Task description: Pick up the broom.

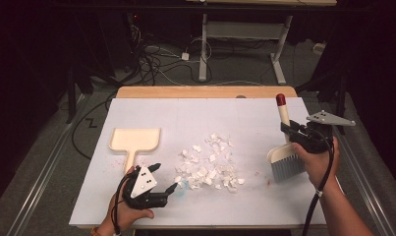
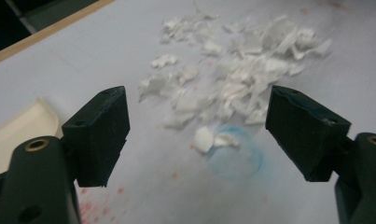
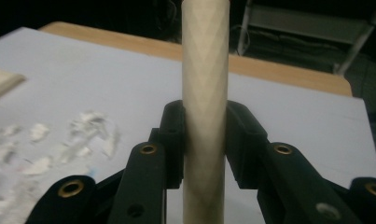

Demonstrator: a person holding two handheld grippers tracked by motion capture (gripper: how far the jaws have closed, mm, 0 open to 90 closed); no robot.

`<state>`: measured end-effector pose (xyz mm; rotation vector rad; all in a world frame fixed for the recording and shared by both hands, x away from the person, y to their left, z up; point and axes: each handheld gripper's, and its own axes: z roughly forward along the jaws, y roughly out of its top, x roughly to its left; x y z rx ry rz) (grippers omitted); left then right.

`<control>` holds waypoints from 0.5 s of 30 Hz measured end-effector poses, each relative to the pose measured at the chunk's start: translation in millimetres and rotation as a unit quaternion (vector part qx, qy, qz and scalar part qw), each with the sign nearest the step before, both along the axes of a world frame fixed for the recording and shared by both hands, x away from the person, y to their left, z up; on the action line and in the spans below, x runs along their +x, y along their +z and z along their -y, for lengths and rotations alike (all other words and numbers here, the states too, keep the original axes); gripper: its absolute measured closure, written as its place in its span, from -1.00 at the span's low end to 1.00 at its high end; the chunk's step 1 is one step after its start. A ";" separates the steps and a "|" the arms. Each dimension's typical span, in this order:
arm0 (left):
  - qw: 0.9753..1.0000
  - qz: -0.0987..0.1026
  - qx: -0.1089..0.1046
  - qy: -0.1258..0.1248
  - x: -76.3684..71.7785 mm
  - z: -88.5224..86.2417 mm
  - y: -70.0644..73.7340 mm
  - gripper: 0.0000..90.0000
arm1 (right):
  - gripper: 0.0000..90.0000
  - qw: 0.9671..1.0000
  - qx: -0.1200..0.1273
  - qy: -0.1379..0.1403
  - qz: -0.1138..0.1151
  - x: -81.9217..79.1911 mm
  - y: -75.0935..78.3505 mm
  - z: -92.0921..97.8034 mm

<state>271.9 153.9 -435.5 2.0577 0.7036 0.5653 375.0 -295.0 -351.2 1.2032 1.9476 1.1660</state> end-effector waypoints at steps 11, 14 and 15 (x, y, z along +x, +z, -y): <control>0.996 0.023 -0.040 -0.082 17.5 102.4 27.0 -0.51 | 0.57 0.996 -0.007 0.071 0.044 -22.9 15.9 -63.5; 0.994 0.007 -0.055 -0.090 23.0 128.4 24.8 -0.48 | 0.57 0.995 -0.005 0.091 0.041 -26.6 14.2 -82.9; 0.994 0.000 -0.062 -0.088 25.0 131.4 24.1 -0.46 | 0.57 0.994 -0.008 0.098 0.042 -27.6 13.1 -88.9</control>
